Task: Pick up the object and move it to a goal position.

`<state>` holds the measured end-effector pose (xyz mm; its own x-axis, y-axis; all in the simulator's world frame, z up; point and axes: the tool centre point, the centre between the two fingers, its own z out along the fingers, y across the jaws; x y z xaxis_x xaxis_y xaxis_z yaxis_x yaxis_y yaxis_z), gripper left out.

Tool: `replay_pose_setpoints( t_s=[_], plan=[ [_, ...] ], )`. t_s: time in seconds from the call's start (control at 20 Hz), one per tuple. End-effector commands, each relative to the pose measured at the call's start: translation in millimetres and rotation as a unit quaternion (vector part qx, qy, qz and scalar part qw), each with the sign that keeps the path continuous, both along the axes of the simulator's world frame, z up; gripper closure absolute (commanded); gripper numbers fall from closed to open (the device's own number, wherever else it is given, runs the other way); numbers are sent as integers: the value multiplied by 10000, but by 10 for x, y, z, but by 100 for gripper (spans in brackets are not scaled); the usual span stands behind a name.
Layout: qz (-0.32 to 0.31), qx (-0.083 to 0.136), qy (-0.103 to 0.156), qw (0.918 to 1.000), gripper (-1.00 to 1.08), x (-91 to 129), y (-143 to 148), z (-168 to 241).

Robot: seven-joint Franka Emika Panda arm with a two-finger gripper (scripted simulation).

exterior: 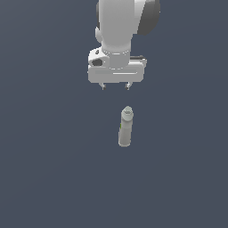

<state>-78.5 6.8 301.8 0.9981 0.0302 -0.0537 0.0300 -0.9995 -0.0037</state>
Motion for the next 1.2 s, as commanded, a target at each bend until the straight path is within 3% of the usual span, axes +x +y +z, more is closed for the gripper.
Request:
replay_pose_setpoints(
  t_s=[0.0,0.75,1.15],
  plan=[
    [0,0,0,10000,-92,0,0,0],
    [175,70,46,9998,-92,26,31,-14],
    [6,27,-42,10000,-92,251,165,-59]
  ],
)
